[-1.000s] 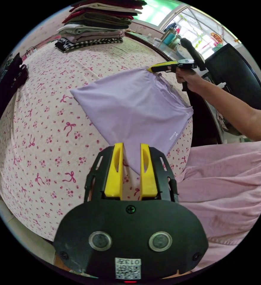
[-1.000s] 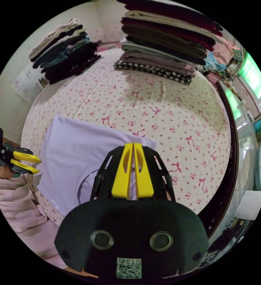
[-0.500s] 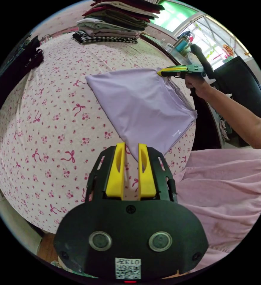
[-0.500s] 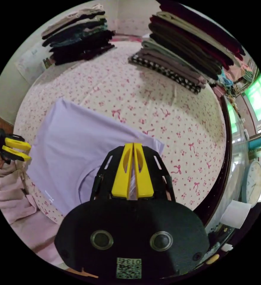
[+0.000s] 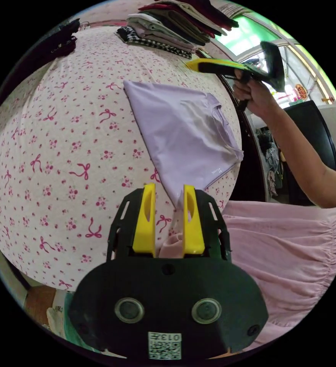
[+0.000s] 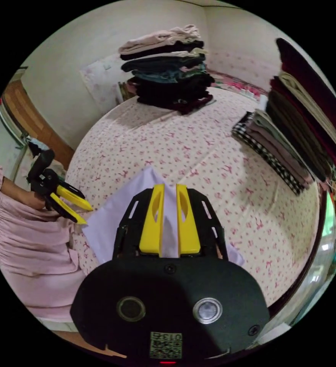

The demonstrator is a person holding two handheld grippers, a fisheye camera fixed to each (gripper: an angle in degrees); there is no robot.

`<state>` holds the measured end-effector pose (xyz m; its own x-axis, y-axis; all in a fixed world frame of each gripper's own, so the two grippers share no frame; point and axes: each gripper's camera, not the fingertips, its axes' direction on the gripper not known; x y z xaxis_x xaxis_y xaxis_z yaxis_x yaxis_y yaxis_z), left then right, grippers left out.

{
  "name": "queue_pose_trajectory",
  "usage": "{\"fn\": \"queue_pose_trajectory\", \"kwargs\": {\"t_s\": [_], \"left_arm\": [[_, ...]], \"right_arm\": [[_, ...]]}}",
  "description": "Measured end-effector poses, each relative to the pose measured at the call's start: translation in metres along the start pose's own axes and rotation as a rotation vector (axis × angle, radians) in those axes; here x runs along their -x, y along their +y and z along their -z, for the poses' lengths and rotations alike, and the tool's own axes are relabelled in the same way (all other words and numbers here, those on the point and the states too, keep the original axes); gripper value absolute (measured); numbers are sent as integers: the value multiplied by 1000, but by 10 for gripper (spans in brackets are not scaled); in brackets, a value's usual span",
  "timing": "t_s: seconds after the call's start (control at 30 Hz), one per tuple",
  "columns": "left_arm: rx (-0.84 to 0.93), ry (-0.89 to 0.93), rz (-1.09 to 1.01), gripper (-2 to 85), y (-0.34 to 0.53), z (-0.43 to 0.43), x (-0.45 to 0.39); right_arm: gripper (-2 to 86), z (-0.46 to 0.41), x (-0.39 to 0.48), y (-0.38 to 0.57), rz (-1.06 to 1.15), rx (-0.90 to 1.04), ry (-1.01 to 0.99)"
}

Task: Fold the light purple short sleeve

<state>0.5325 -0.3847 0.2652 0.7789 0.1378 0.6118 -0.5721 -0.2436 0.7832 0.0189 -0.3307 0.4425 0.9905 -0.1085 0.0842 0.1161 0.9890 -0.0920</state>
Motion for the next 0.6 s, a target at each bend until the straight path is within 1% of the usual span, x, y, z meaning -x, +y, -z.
{"fn": "queue_pose_trajectory", "kwargs": {"t_s": [0.13,0.3,0.37,0.43,0.47,0.53,0.6], "left_arm": [[29,29,11,108,-2,-6,3],[64,36,7,93,-6,-14,1],[75,25,6,75,-9,-16,5],[86,33,15,52,-11,-19,10],[104,41,13,28,-12,-21,13],[121,81,11,17,-13,-26,15],[97,118,-9,10,-13,-23,13]], "right_arm": [[70,-46,22,-55,117,99,-105],[77,-96,32,-88,170,221,-113],[68,-110,33,-92,172,264,-110],[38,-122,33,-93,176,312,-115],[27,-120,33,-92,187,292,-101],[14,-112,31,-90,192,278,-113],[10,-98,28,-84,210,238,-115]]}}
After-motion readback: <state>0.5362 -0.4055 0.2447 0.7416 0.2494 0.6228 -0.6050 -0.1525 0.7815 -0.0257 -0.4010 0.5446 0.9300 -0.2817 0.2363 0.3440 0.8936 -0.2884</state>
